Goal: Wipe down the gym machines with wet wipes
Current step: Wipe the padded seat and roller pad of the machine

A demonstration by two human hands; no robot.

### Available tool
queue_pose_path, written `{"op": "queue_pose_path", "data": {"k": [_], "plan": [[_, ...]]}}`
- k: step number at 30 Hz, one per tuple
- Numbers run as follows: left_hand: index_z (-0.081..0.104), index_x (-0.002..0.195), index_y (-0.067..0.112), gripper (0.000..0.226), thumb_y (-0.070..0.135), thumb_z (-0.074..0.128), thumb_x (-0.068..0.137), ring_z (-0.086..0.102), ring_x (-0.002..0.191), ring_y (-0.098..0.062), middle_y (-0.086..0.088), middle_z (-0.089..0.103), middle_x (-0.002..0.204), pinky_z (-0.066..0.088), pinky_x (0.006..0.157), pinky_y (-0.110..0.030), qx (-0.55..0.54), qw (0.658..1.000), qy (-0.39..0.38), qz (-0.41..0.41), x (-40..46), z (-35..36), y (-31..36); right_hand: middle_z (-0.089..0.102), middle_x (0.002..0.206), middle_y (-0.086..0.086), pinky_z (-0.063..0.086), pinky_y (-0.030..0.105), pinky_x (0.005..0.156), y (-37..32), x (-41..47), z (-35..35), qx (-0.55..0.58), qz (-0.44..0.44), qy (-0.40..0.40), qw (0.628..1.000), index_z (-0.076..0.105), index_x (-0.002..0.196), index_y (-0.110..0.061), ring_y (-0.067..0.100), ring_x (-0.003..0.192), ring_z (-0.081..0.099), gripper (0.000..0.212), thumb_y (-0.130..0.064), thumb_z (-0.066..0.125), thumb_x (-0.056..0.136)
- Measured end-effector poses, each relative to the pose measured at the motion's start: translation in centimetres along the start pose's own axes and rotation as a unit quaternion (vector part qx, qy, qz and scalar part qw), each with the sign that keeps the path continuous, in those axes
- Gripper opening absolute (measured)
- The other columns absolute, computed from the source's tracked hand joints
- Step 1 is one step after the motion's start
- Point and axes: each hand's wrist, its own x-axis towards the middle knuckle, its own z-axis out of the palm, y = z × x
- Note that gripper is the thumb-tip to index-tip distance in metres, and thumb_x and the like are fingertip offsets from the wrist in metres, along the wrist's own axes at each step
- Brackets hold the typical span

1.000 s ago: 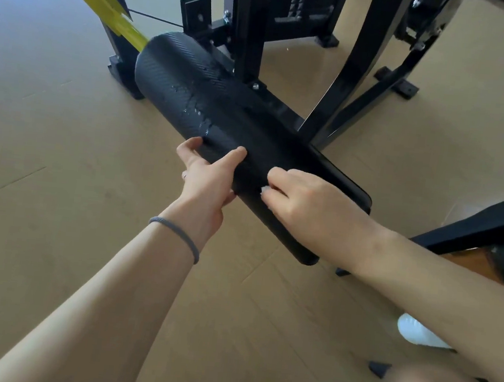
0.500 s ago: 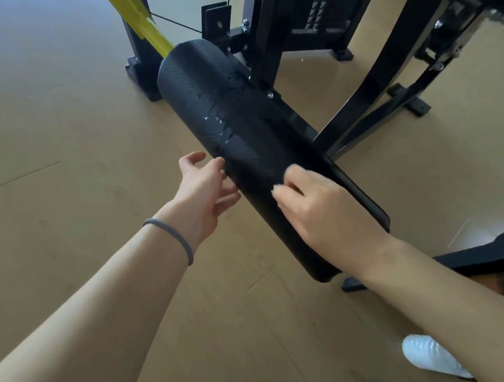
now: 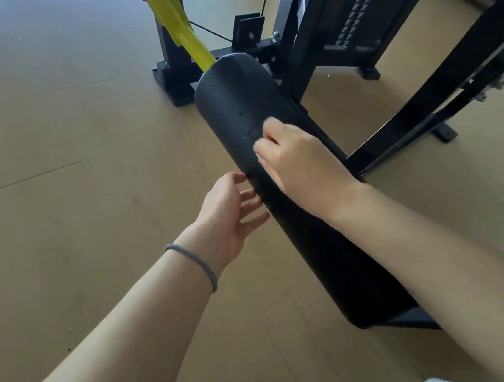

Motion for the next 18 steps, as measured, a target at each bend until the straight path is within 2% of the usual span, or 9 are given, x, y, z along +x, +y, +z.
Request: {"op": "queue_pose_path", "data": {"k": [2,5,7,10,13,16,18], "plan": [[0.056,0.129,0.019,0.028,0.024,0.044,0.104,0.068,0.108,-0.026,-0.013,0.065,0.121,0.061,0.088,-0.046,0.004,1.000,-0.007,-0.005,0.1,0.0,0.1,0.060,0.106,0.014,0.056,0.033,0.074,0.0,-4.3,-0.9,-0.009,-0.014,0.000,1.000,0.067,0.103,-0.005,0.024,0.081,0.060,0.015,-0.001,0.071,0.089],[0.054,0.129,0.020,0.027,0.024,0.041,0.105,0.068,0.109,-0.026,-0.012,0.064,0.120,0.062,0.086,-0.045,0.010,1.000,-0.004,-0.007,0.1,0.2,0.2,0.055,0.092,0.009,0.053,0.033,0.070,-0.1,-8.9,-2.3,-0.028,-0.034,-0.017,0.999,0.067,0.104,-0.004,0.020,0.071,0.049,0.012,0.001,0.066,0.093],[0.054,0.127,0.020,0.026,0.024,0.041,0.105,0.068,0.108,-0.026,-0.012,0.064,0.119,0.062,0.086,-0.045,0.003,1.000,0.003,-0.008,-0.1,0.3,0.4,0.053,0.088,0.009,0.051,0.033,0.066,0.1,-7.0,-2.0,-0.042,-0.051,-0.013,0.998,0.065,0.094,-0.006,0.020,0.067,0.047,0.009,0.002,0.068,0.089],[0.058,0.121,0.017,0.027,0.025,0.040,0.104,0.069,0.104,-0.026,-0.012,0.065,0.115,0.062,0.084,-0.043,-0.027,0.999,0.009,-0.024,-0.4,0.3,0.6,0.058,0.096,0.012,0.051,0.033,0.068,0.1,0.4,0.1,-0.058,-0.055,-0.010,0.997,0.064,0.090,-0.008,0.023,0.072,0.057,0.014,0.001,0.073,0.085],[0.064,0.115,0.016,0.033,0.032,0.036,0.105,0.070,0.105,-0.028,-0.014,0.066,0.115,0.062,0.085,-0.044,-0.038,0.999,0.005,-0.030,-0.2,-0.2,0.8,0.059,0.093,0.013,0.050,0.032,0.059,-0.4,6.3,1.4,-0.078,-0.044,-0.028,0.996,0.062,0.080,-0.008,0.023,0.064,0.057,0.021,0.006,0.077,0.077],[0.069,0.112,0.016,0.043,0.038,0.033,0.107,0.070,0.106,-0.027,-0.014,0.068,0.115,0.061,0.088,-0.044,-0.044,0.998,0.005,-0.038,0.2,-0.7,1.2,0.060,0.095,0.018,0.050,0.037,0.062,-0.7,5.0,1.0,-0.110,-0.094,-0.025,0.989,0.062,0.084,-0.005,0.027,0.066,0.057,0.017,0.009,0.066,0.077],[0.069,0.112,0.015,0.045,0.039,0.031,0.107,0.070,0.106,-0.025,-0.014,0.070,0.115,0.060,0.090,-0.044,-0.050,0.998,0.003,-0.045,0.2,-1.1,1.2,0.058,0.099,0.018,0.053,0.039,0.068,-0.9,0.7,-0.1,-0.118,-0.125,-0.067,0.983,0.063,0.094,-0.004,0.029,0.073,0.057,0.017,0.008,0.054,0.085]]}}
